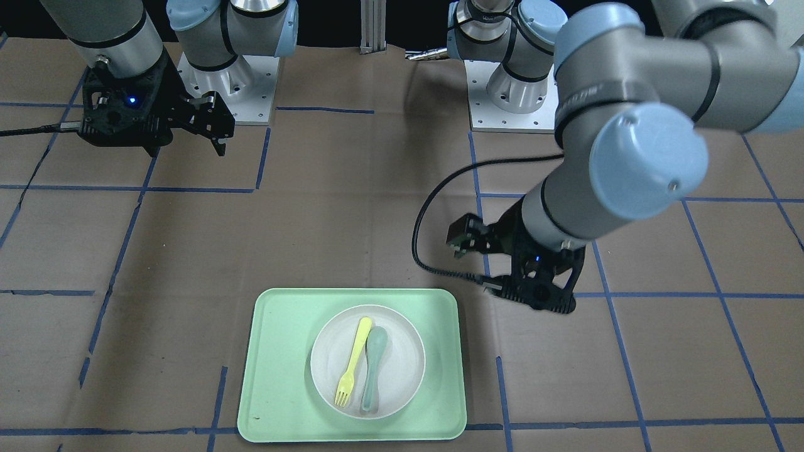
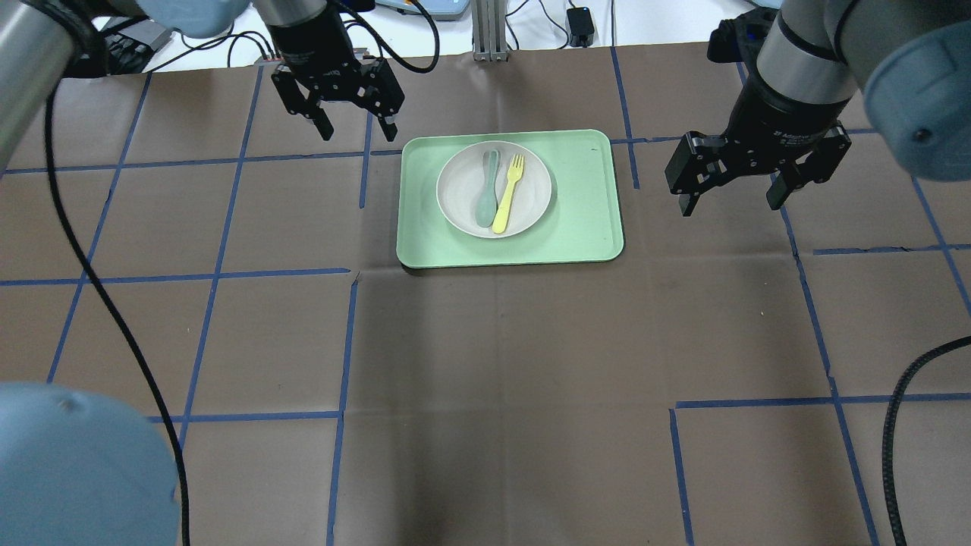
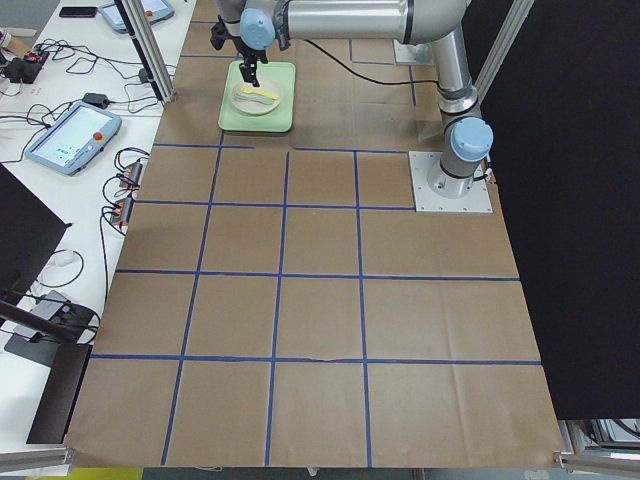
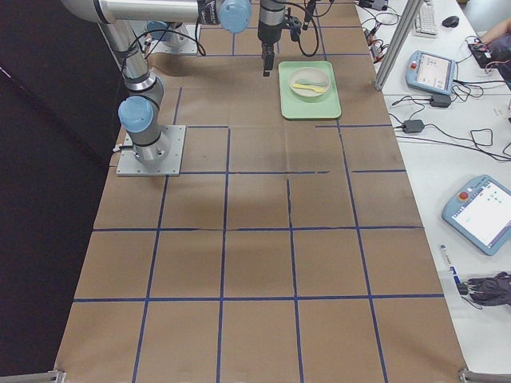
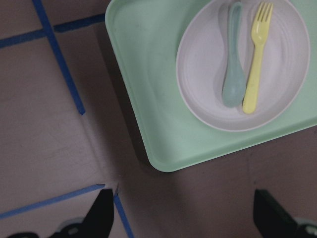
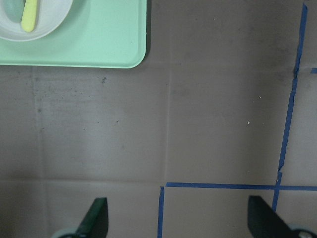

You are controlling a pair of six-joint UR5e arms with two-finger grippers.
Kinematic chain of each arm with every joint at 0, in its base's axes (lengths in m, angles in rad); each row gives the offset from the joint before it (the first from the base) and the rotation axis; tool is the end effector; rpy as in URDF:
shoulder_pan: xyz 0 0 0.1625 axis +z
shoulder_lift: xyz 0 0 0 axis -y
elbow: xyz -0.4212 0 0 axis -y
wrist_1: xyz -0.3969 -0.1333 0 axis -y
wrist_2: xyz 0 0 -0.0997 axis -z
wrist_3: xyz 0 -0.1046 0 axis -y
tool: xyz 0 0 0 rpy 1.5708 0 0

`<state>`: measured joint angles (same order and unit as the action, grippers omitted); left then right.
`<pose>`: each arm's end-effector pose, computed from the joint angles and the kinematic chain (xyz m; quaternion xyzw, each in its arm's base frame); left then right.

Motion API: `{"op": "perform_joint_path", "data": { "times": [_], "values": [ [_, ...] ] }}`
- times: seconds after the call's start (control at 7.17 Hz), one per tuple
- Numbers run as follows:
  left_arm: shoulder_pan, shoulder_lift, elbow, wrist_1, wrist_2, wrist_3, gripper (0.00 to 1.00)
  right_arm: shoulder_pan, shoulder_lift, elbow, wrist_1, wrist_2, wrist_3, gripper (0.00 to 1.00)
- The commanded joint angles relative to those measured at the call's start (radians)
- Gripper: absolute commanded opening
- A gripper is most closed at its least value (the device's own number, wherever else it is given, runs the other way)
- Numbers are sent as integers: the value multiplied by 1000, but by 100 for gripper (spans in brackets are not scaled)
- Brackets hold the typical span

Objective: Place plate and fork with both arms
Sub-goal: 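Open the left gripper and lift it back from the plate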

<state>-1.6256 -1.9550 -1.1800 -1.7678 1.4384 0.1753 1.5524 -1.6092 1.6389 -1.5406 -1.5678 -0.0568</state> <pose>-0.1816 -0.6240 0.4349 -0.1078 -0.9874 -0.0907 0.0714 0.1249 -0.4762 0.4612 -0.0191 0.9994 0.0299 0.0026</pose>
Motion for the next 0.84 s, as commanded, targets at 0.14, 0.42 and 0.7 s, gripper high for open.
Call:
{"op": "perform_joint_path", "data": {
  "times": [0.14, 0.42, 0.7],
  "values": [
    [27, 245, -122, -144, 62, 4, 100, 0, 0, -1, -1, 3, 0, 100],
    [47, 419, -278, -121, 57, 48, 100, 2, 0, 1, -3, 3, 2, 100],
    [58, 467, -351, -76, 57, 53, 100, 2, 2, 1, -1, 5, 2, 100]
  ]
}}
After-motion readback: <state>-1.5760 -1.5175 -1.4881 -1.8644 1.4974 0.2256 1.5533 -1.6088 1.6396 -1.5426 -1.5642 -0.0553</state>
